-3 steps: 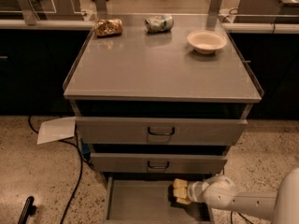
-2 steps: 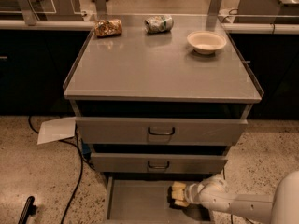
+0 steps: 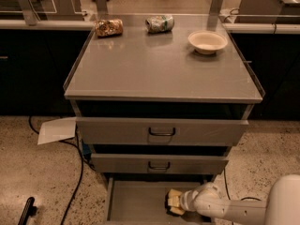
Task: Place sponge into bottom drawer
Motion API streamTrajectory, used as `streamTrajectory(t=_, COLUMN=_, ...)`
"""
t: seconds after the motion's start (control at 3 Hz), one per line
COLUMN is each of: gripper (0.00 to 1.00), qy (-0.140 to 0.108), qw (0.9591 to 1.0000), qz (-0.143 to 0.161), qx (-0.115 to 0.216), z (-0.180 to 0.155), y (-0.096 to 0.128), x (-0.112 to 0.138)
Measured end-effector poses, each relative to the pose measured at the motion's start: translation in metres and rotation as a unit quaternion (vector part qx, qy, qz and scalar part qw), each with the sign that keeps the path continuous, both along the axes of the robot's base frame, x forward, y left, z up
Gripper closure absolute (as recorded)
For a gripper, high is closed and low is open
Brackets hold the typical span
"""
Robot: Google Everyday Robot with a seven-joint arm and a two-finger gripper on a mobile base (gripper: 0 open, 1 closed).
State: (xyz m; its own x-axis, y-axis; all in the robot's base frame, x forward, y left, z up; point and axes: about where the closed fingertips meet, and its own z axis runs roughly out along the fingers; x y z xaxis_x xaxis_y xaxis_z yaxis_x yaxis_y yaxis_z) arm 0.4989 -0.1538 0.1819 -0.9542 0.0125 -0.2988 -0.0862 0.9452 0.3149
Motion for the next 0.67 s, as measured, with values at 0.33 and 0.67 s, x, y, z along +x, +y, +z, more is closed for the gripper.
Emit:
streamTrajectory(t=0.33, gripper=1.00, qy=0.015, qw=0.9997, qz=0.018, qx=0.013, z=-0.0133, y=0.0140, x=-0.0091)
streamTrajectory(t=0.67, gripper=0.81, qy=0.026, qw=0.9994, qz=0.006, qx=0.022, z=-0.0133, y=0.0165, x=-0.0114)
